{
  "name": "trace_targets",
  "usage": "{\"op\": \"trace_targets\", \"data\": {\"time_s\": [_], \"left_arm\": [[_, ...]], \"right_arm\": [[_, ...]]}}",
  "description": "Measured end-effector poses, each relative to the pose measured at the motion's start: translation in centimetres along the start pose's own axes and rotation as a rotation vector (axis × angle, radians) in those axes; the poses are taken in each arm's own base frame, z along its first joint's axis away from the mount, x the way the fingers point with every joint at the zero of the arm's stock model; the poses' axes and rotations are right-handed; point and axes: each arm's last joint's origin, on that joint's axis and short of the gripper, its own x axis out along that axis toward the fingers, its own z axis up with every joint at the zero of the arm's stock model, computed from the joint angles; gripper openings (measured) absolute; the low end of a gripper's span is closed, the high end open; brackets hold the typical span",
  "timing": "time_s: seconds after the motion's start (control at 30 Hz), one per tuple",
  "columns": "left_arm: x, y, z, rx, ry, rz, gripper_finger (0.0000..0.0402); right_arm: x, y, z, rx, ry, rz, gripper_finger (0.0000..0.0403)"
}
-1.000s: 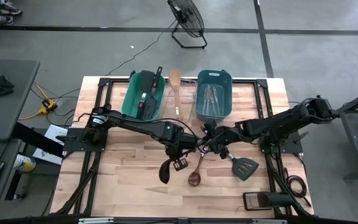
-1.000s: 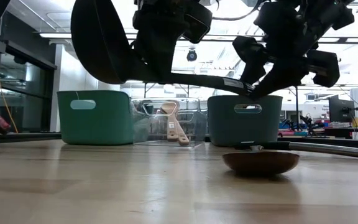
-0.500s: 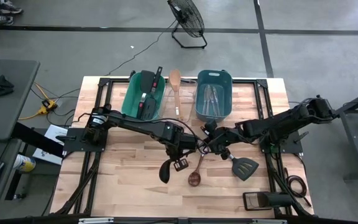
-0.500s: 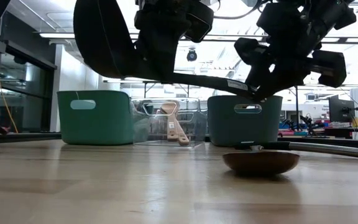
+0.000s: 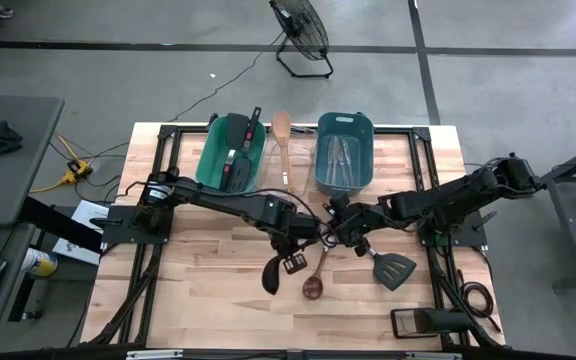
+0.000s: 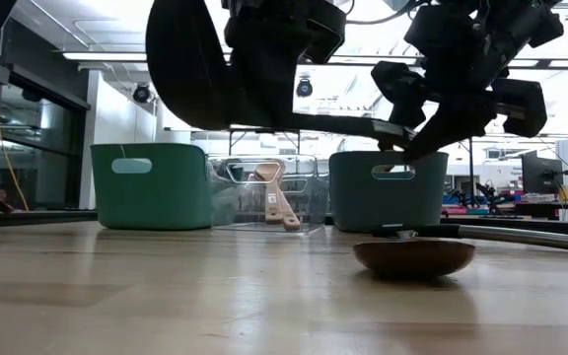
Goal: Pick & Place Kitchen Items
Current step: Put the black ladle into the transparent bin
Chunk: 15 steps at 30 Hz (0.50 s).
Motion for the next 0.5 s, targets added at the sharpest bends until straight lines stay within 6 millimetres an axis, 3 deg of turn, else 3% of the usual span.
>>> {"op": "trace_targets", "data": {"time_s": [0.27, 0.5], "left_arm": [[0.02, -0.37, 0.44, 0.010, -0.042, -0.042, 0.0014], [0.02, -0.31, 0.43, 0.020, -0.038, -0.040, 0.0014]], "right_arm": [[0.00, 0.00, 0.00, -0.005, 0.001, -0.001, 0.0168], [0.01, 0.18, -0.23, -0.035, 0.026, 0.012, 0.0081]]}}
